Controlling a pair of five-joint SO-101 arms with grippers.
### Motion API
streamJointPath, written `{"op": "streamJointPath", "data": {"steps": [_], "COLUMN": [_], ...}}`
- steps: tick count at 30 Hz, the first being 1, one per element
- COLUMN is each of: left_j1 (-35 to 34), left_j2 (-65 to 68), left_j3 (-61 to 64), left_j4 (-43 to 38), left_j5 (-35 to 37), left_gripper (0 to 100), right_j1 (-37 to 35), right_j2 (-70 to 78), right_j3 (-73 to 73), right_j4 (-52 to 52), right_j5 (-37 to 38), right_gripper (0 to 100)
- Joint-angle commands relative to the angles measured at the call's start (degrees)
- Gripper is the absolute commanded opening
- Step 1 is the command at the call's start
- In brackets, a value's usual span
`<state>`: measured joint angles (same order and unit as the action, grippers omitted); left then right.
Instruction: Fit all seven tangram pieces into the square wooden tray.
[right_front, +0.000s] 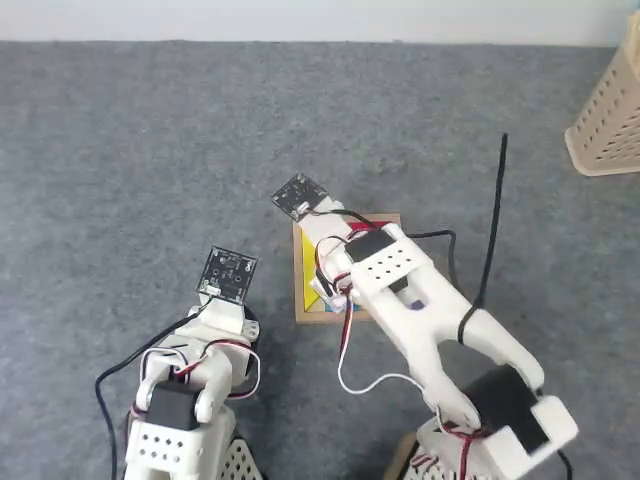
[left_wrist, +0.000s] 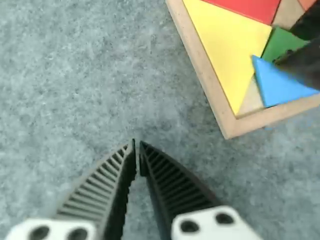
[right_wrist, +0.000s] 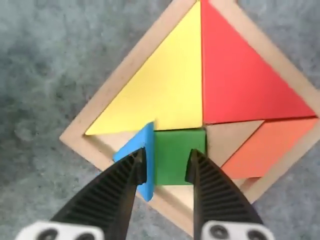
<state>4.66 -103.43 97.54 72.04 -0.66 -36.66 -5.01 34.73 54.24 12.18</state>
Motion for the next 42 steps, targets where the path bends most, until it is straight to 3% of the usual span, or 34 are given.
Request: {"op": "streamJointPath", "data": {"steps": [1, 12, 18, 42], "left_j1": [-0.18, -0.18, -0.18, -0.18], "left_j2": [-1.14, -1.14, -1.14, -1.14], "left_j3": [-1.01, -1.01, -1.01, -1.01], "left_j4": [0.35, 0.35, 0.35, 0.35], "left_j5": [0.35, 0.35, 0.35, 0.35], "left_gripper": [1, 1, 1, 1], "right_j1": [-1.19, -1.89, -1.89, -4.09], "right_j2": [-0.4, -0.4, 0.22, 0.4], "right_j3": [-3.08, -3.16, -3.16, -2.81], "right_j4": [-0.84, -2.59, -6.29, -6.29], "right_j5": [-0.7, -1.41, -6.86, -6.86], "right_gripper": [14.0, 14.0, 14.0, 14.0]}}
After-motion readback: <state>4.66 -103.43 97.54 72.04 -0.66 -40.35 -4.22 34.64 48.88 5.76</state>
